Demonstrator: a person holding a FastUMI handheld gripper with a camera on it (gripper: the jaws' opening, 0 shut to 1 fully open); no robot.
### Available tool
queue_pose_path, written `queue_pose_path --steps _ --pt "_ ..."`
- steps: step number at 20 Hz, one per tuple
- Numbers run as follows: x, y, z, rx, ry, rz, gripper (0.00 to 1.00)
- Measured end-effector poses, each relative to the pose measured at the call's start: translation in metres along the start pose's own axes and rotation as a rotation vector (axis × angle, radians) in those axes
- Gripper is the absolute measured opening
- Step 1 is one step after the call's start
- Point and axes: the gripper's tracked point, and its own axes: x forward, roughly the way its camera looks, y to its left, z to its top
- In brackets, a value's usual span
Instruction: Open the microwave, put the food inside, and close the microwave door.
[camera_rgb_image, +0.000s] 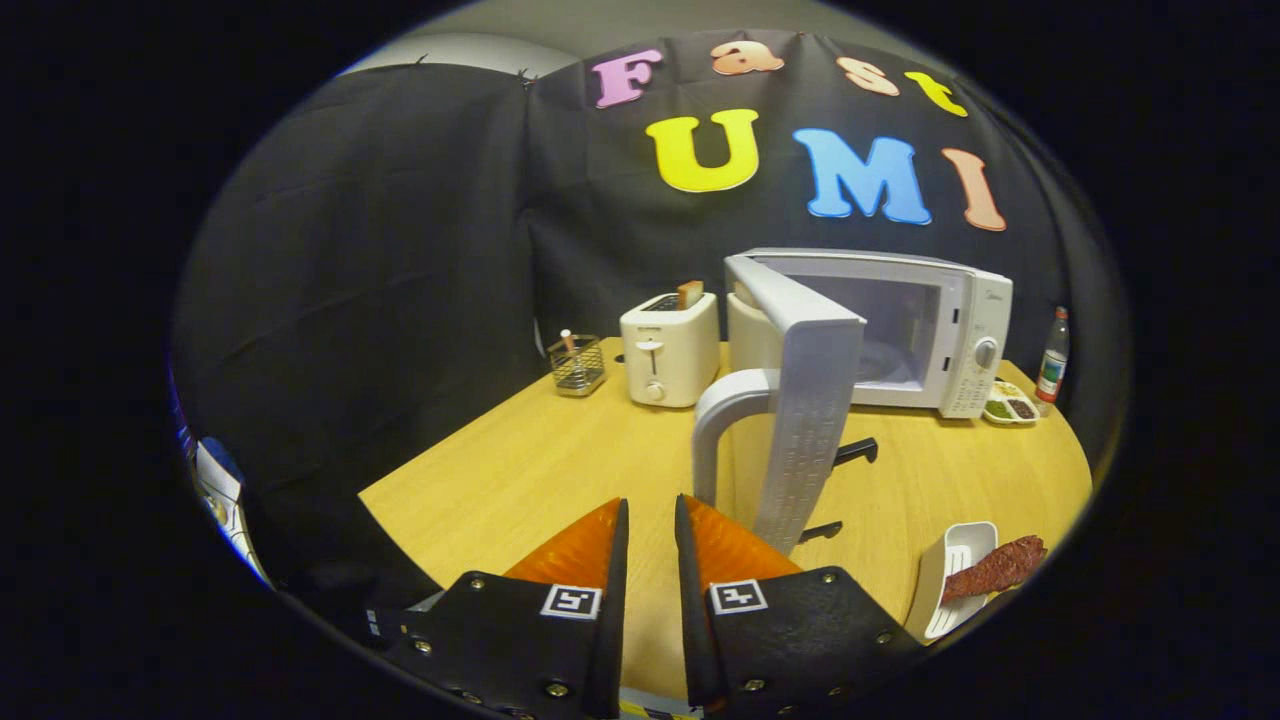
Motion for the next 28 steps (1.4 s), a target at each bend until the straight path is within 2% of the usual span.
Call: queue_pose_path --steps 2,4,5,6,9,13,21,28 --pt "-0.010 0.016 0.004 -0.002 -0.005 0.099 0.25" --pt "-0.029 0.016 0.013 -0.012 -0.035 0.128 0.27" --pt "-0.037 0.014 0.018 -0.012 -0.053 0.139 0.33" --pt "-0.043 0.010 0.024 -0.008 -0.069 0.146 0.43" --pt "-0.064 -0.024 0.039 -0.011 -0.117 0.084 0.99" --pt "-0.090 -0.079 0.047 0.015 -0.152 -0.027 1.00" --pt "-0.130 -0.197 0.024 0.105 -0.141 -0.266 1.00" --pt "-0.136 -0.270 -0.027 0.213 -0.066 -0.383 1.00"
